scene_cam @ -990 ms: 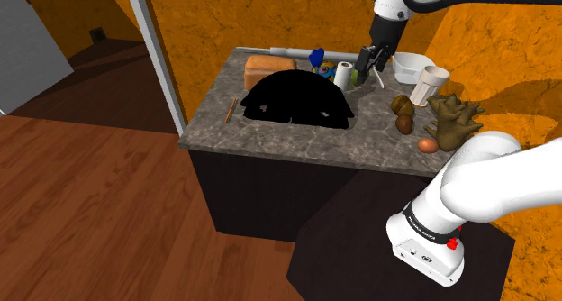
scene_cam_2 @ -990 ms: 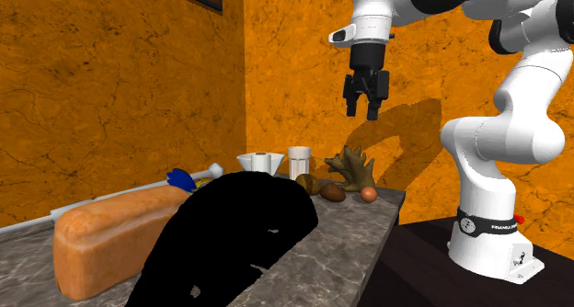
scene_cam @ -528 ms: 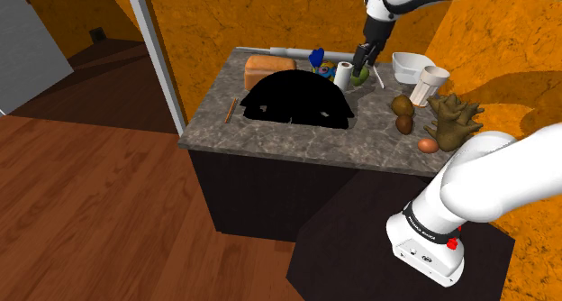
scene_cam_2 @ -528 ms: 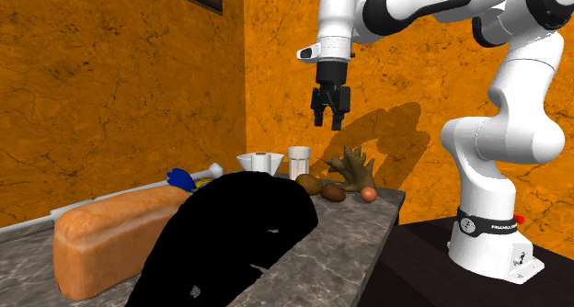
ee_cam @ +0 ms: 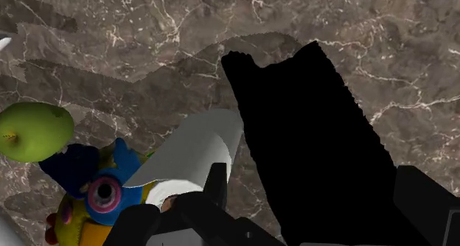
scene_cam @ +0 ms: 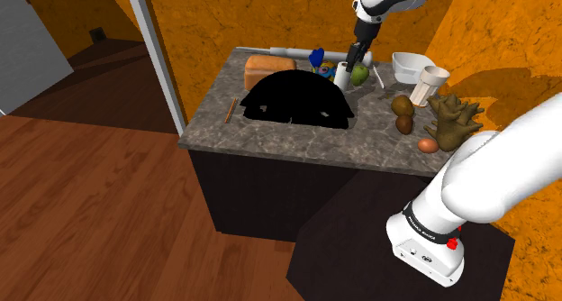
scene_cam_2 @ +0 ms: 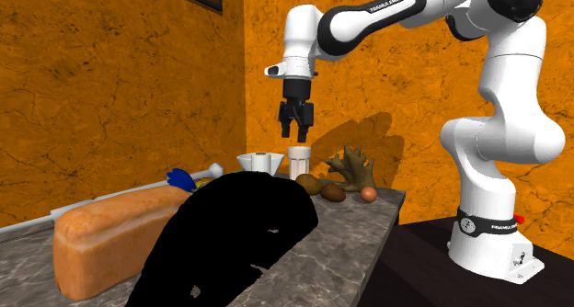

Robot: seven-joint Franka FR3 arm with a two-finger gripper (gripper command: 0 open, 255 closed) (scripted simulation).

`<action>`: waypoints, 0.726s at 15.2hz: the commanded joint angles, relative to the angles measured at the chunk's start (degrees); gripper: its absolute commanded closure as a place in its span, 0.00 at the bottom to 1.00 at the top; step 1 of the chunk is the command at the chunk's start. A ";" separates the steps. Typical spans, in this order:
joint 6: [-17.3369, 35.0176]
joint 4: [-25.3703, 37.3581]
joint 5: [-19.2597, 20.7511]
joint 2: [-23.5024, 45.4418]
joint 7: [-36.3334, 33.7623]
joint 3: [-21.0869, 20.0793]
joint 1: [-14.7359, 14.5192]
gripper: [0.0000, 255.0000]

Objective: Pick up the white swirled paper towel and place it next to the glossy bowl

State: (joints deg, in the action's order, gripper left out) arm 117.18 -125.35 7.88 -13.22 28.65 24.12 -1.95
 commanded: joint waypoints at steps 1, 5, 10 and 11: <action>1.41 3.80 -2.39 5.21 4.96 2.09 -0.24 0.00; 2.68 11.75 -8.47 15.23 14.04 4.37 0.35 0.00; 3.81 17.72 -13.67 23.37 20.52 4.44 2.30 0.00; 4.48 17.35 -13.89 23.72 20.67 4.38 2.36 0.00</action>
State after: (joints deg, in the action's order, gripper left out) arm 121.11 -108.10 -5.55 9.80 48.85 28.55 0.24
